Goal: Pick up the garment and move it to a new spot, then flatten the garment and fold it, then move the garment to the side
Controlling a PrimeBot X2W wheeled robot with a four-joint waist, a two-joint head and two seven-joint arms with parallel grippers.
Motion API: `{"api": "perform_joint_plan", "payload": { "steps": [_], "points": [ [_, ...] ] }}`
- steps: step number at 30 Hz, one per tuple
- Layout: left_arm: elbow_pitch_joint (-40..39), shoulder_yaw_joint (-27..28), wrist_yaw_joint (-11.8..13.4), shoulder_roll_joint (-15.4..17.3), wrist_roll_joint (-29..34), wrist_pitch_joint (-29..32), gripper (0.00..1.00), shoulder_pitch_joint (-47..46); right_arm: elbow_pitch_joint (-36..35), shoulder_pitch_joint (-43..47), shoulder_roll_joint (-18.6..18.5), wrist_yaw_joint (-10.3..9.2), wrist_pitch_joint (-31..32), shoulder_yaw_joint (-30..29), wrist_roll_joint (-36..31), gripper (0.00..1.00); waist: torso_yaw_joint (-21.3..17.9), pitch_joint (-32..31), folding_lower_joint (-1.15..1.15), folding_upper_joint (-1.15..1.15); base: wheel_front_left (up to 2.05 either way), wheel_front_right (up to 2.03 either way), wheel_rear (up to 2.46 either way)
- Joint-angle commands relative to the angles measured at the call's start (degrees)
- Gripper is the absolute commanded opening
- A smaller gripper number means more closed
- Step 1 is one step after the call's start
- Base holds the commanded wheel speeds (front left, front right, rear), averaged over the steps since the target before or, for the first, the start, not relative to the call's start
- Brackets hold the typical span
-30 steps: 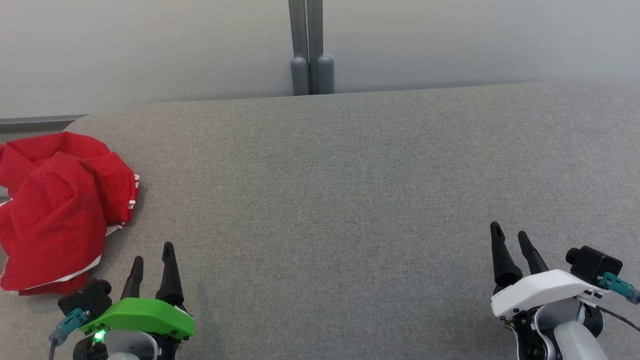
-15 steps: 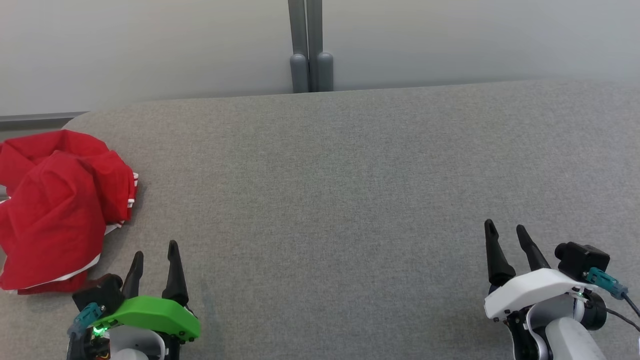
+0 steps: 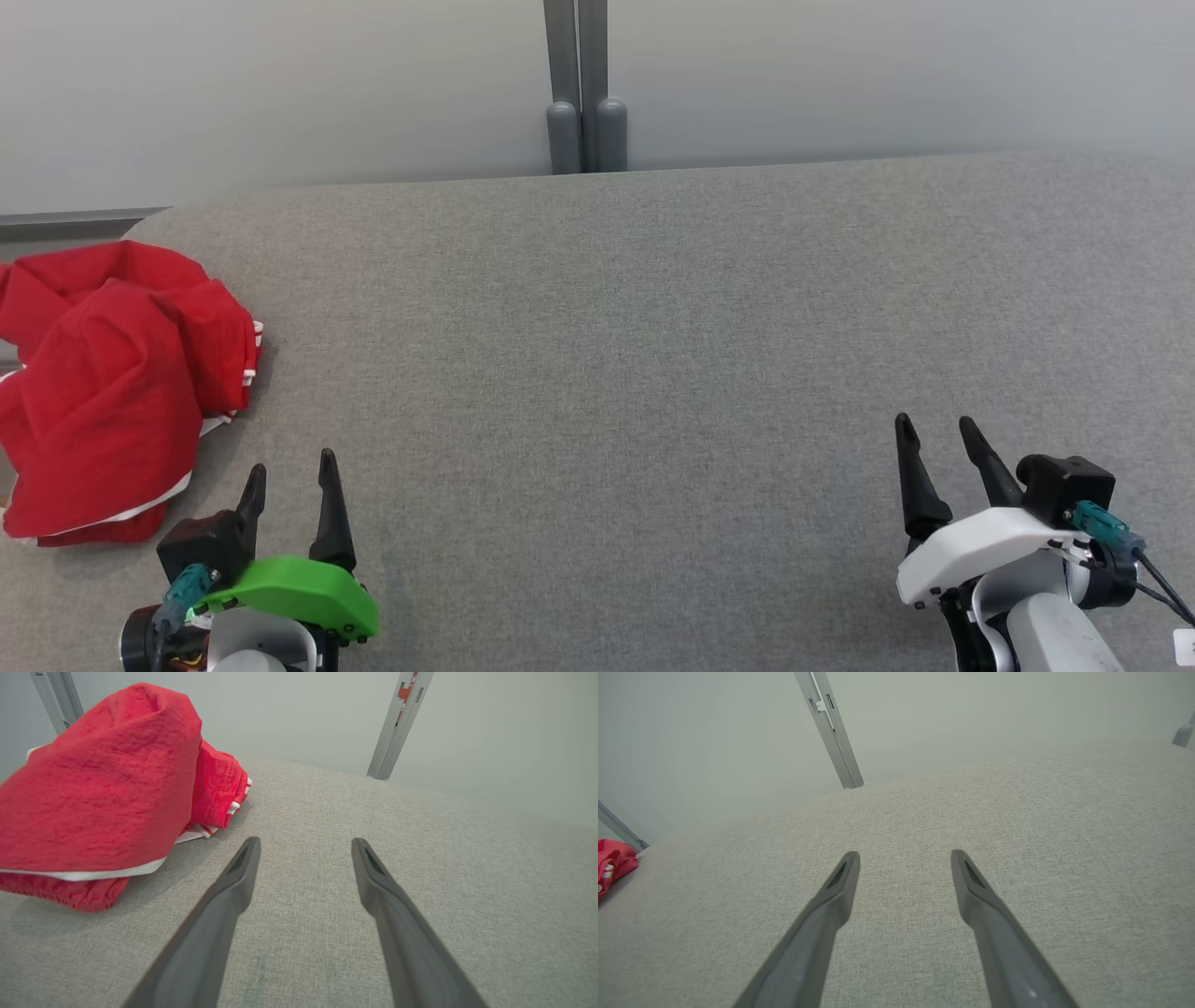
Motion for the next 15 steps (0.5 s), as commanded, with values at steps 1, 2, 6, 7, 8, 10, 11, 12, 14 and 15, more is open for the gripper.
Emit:
{"api": "perform_joint_plan", "payload": {
  "steps": [1, 2, 6, 7, 8, 10, 11, 12, 14, 15],
  "points": [
    [-0.3, 0.0, 0.3, 0.4, 1.7, -0.6, 1.0, -0.7, -0.2, -1.1, -0.2, 0.14, -0.7, -0.3, -1.7, 1.0, 0.0, 0.0, 0.0, 0.0, 0.0, 0.0, 0.0],
    [-0.3, -0.1, 0.3, 0.4, 2.2, -0.7, 1.0, -0.7, -0.2, -1.2, -0.1, 0.14, -0.8, -0.5, -2.1, 1.0, 0.0, 0.0, 0.0, 0.0, 0.0, 0.0, 0.0],
    [-0.4, 0.0, 0.2, 0.3, 3.6, -1.2, 1.0, -0.7, -0.2, -1.2, 0.0, 0.13, -1.3, -0.9, -4.0, 1.0, 0.0, 0.1, 0.0, 0.0, 0.0, 0.0, 0.0],
    [-0.5, 0.1, -0.1, 0.3, 3.9, -1.3, 1.0, -0.7, -0.1, -1.3, 0.0, 0.1, -1.3, -0.9, -4.6, 1.0, 0.0, 0.1, 0.0, 0.0, 0.0, 0.0, 0.0],
    [-0.5, 0.1, -0.3, 0.3, 4.2, -1.4, 1.0, -0.7, 0.0, -1.2, 0.0, 0.1, -1.5, -0.9, -5.0, 1.0, 0.0, 0.1, 0.0, 0.0, 0.0, 0.0, 0.0],
    [-0.5, 0.3, -0.4, 0.2, 5.0, -1.7, 1.0, -0.7, 0.0, -1.3, 0.1, 0.1, -1.8, -1.1, -5.7, 1.0, 0.0, 0.2, 0.0, 0.0, 0.0, 0.0, 0.0],
    [-0.4, 0.4, -0.4, 0.2, 5.5, -1.8, 1.0, -0.7, 0.1, -1.3, 0.1, 0.09, -1.8, -1.1, -6.0, 1.0, -0.1, 0.2, 0.0, 0.0, 0.0, 0.0, 0.0],
    [-0.3, 0.5, -0.5, 0.2, 5.9, -1.9, 1.0, -0.7, 0.1, -1.4, 0.1, 0.09, -1.9, -1.2, -6.4, 1.0, -0.1, 0.2, 0.0, 0.0, 0.0, 0.0, 0.0],
    [-0.2, 0.6, -0.5, 0.1, 6.6, -2.1, 1.0, -0.7, 0.0, -1.5, 0.1, 0.09, -2.2, -1.5, -7.2, 1.0, -0.1, 0.3, 0.0, 0.0, 0.0, 0.0, 0.0],
    [-0.1, 0.7, -0.5, 0.1, 7.1, -2.2, 1.0, -0.8, 0.0, -1.5, 0.1, 0.1, -2.3, -1.6, -7.6, 1.0, -0.1, 0.3, 0.0, 0.0, 0.0, 0.0, 0.0]
  ]
}}
